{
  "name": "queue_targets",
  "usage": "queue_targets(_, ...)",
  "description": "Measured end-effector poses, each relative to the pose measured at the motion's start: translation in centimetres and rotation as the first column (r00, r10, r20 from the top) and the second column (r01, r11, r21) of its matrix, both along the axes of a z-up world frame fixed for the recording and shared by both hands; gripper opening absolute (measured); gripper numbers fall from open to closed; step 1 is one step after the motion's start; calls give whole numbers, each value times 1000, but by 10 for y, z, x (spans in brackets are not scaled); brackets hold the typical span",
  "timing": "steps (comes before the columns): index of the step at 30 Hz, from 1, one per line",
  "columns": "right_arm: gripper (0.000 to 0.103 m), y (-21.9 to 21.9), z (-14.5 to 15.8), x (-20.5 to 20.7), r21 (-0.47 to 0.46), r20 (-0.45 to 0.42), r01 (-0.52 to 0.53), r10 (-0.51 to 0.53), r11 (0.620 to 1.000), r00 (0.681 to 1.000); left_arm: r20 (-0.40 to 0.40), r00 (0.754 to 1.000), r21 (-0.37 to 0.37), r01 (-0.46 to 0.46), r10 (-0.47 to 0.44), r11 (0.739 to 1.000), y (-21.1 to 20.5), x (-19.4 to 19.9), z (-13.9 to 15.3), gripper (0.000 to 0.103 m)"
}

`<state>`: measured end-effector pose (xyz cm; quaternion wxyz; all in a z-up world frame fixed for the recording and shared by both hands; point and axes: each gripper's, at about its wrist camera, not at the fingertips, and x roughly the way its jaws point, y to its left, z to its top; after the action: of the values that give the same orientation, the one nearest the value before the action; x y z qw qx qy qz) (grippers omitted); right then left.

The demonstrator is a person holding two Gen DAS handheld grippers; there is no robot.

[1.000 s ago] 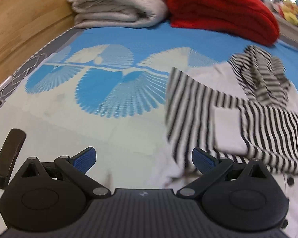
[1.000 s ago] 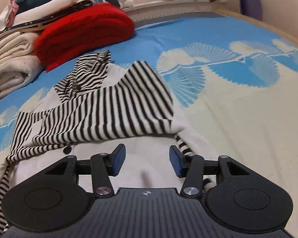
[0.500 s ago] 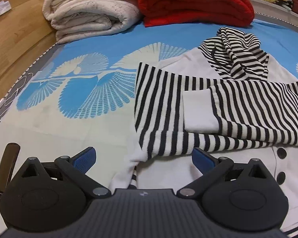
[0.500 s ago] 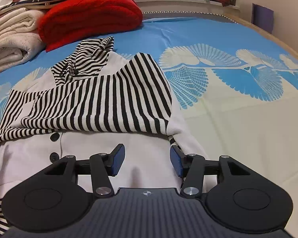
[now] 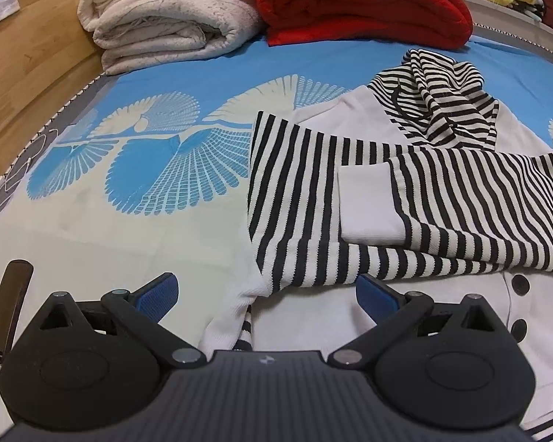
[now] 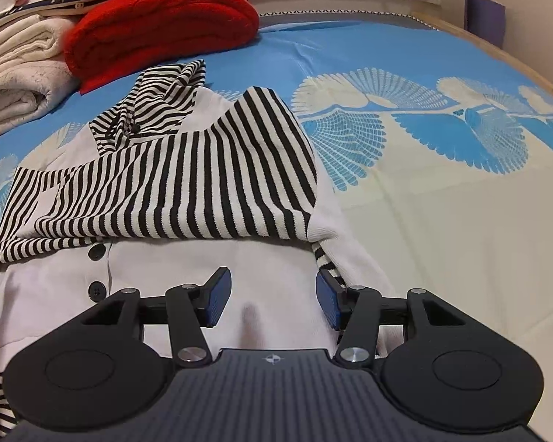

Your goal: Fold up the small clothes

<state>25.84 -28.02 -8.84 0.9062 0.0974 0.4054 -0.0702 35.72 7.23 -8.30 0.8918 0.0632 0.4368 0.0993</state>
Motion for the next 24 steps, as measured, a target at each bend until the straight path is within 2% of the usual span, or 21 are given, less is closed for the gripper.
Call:
queue_targets(16,53,-4,-2,0,36,-11,6,-5,999,1000,5,1000,-13,-15,15,1000,5,2,2,103)
queue_targets(24,54,-3,-2,1,60,-12,-3,3,998,1000,-7,999,-43,-36,36,998,11,5,2,103)
